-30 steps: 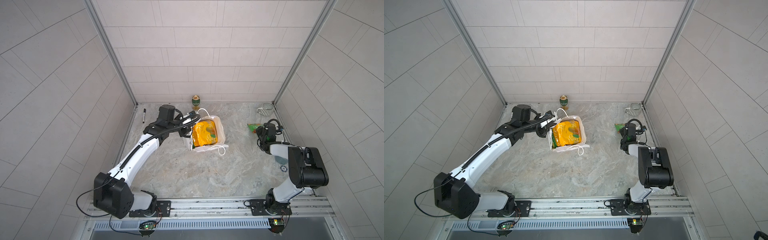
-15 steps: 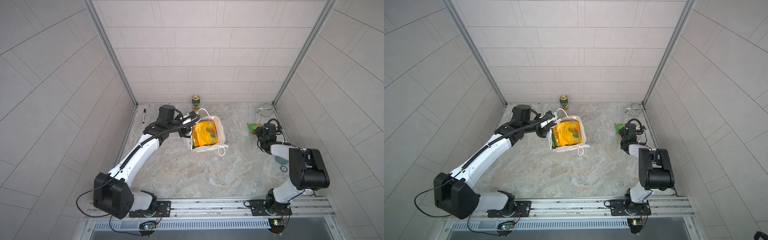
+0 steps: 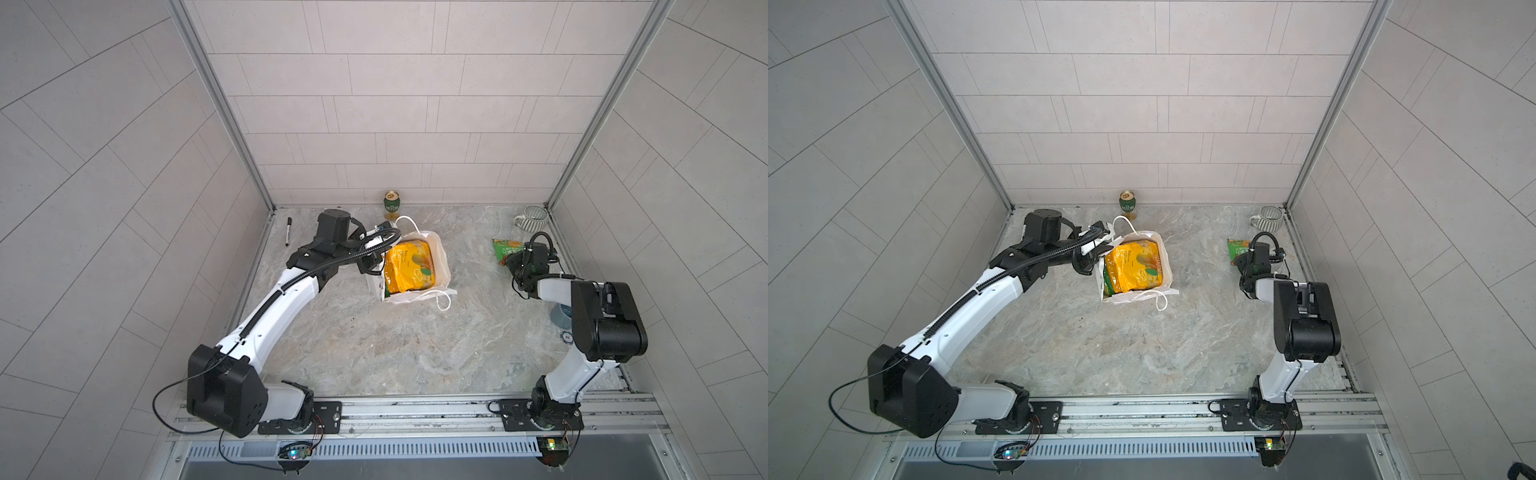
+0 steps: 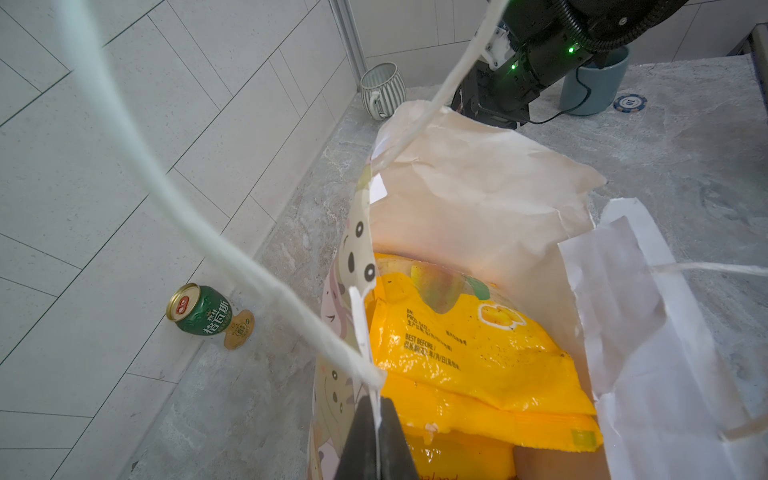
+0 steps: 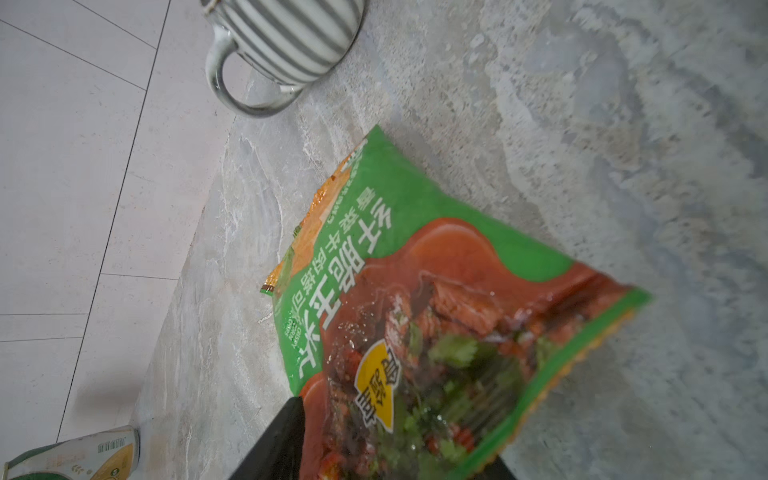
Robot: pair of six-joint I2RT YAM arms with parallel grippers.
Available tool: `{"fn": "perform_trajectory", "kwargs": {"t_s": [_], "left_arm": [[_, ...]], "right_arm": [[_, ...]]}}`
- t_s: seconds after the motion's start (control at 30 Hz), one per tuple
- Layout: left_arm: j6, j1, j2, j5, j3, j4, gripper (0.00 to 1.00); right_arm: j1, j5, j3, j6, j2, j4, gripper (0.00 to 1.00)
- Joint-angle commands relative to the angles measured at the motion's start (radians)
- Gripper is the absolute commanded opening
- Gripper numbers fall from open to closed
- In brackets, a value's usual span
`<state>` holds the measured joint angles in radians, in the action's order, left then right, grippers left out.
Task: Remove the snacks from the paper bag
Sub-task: 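Lower the green snack pack onto the table beside the bag, right gripper, then move the right gripper back over the bag and lower it inside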
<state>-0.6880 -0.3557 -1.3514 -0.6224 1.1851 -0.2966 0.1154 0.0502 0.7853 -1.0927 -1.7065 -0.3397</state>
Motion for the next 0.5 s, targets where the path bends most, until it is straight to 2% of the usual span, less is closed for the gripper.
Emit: {"fn": "perform_trajectory", "kwargs": {"t_s": [0.0,0.3,0.47], "left_arm": [[0.000,-0.008,0.006,-0.022,-0.008,0.033,0.00],[0.003,-0.008,0.017,-0.024,-0.014,0.034,0.00],[0.012,-0.007,0.018,-0.040,-0.011,0.037,0.00]], "right_arm": [[0.006,0.017,0.002,-0.027,0.043,0.030,0.54],[0.013,-0.015,-0.024,0.052,0.277,0.198,0.59],[0.011,0.061,-0.011,0.123,0.422,0.217,0.58]]}}
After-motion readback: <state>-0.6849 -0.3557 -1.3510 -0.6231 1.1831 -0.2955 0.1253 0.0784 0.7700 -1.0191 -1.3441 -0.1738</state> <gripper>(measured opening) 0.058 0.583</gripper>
